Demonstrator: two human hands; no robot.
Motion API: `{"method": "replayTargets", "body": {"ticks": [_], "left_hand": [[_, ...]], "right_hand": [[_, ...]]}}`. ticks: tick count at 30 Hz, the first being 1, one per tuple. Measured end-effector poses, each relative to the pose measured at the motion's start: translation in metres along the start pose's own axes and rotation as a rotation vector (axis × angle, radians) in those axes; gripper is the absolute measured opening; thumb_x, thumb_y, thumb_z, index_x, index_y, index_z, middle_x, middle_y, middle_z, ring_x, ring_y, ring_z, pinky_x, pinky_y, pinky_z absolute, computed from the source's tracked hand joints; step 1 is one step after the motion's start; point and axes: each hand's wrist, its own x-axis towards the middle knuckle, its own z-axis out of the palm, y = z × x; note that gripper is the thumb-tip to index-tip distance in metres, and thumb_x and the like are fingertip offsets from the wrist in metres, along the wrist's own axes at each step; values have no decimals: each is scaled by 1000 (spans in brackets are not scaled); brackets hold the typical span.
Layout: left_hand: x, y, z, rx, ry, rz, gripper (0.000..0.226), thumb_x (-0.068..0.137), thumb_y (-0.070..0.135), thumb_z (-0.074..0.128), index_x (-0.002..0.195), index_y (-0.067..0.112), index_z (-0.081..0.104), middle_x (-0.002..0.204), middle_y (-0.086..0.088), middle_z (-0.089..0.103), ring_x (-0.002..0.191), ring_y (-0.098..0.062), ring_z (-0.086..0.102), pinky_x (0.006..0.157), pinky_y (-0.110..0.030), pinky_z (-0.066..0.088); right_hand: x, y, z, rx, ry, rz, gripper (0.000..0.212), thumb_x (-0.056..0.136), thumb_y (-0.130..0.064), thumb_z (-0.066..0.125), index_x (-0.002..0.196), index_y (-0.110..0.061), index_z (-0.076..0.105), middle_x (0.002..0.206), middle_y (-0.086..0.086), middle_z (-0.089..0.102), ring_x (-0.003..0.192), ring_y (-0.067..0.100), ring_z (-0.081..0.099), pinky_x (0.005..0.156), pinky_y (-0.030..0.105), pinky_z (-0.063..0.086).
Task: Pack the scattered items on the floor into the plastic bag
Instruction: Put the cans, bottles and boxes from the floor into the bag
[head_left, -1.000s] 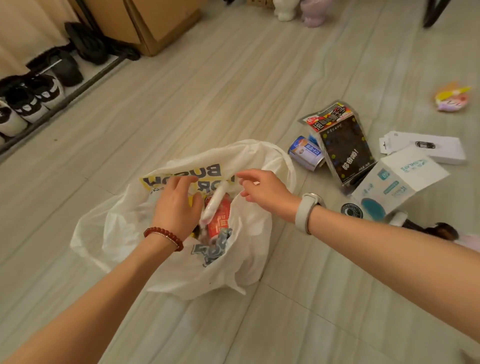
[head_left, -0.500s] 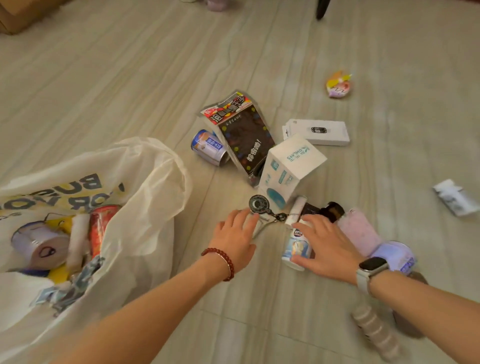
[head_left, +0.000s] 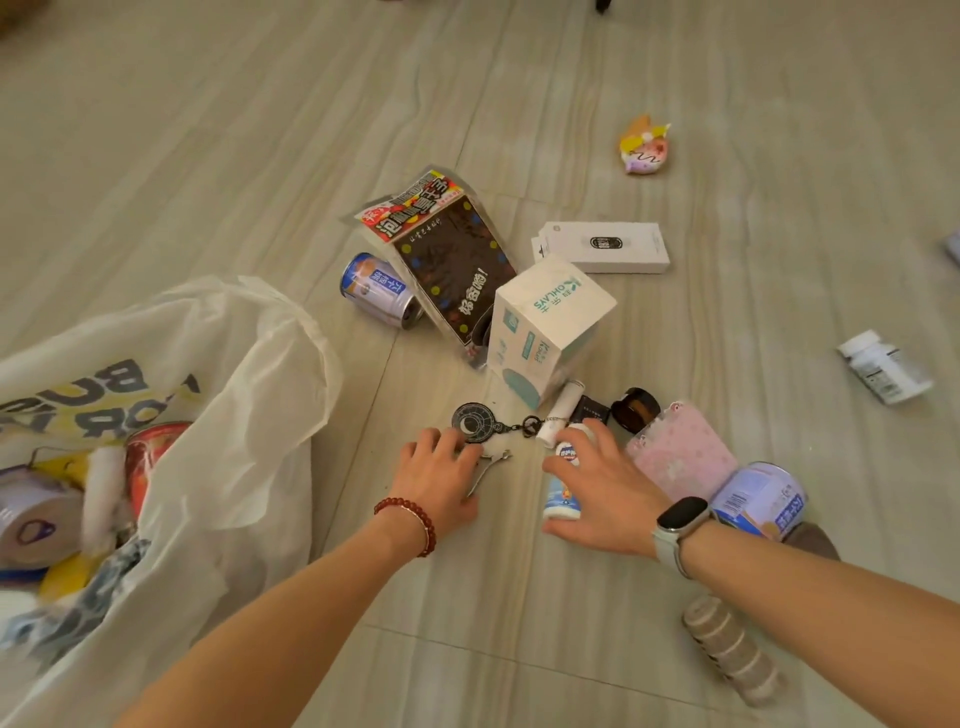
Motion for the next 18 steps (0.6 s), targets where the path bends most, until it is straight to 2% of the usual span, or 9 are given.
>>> {"method": "replayTargets", "body": {"ticks": [4,6,9,13,15,18], "left_hand": [[-23,-19,-33,-55,90,4,51,49,43,67,93,18,66,87,-4,64,77,-27,62,56,-35,50],[-35,-38,-59,-82,165,-43,51,54,41,67,98,17,65,92,-6,63,83,-30,62,62,-38,50],[-56,-71,-101,-148,293,-191,50,64,38,66,108,14,63,103,-12,61,98,-36,55,77,-44,47],[-96,-122,-137,-208,367,-479,68,63,55,39,116,16,59,113,-13,56,106,-36,47,87,-44,41],[-120,-147,-141,-248,320,-643,63,69,53,49,121,17,55,121,-13,51,113,-35,41,95,-43,37],[-158,-176,-133,-259,243,-787,54,79,41,61,127,17,50,128,-14,47,121,-33,36,101,-41,32]], "right_hand": [[-2,-26,-13,250,91,25,59,75,-51,63,126,-27,44,140,0,27,136,21,12,109,33,23],[0,-47,-24,356,114,-19,57,74,-51,65,123,-30,45,138,-4,29,134,15,18,105,28,25],[11,-88,-42,456,160,-129,58,71,-54,66,121,-32,47,135,-8,29,131,11,24,103,24,26],[42,-152,-67,566,244,-265,57,71,-48,70,119,-26,50,124,-7,33,128,15,32,100,21,25],[60,-189,-77,603,251,-332,59,70,-48,71,120,-24,51,128,-1,36,128,17,34,105,26,29],[82,-242,-82,601,213,-441,62,69,-50,70,121,-23,51,132,3,36,127,19,37,110,35,31]]}}
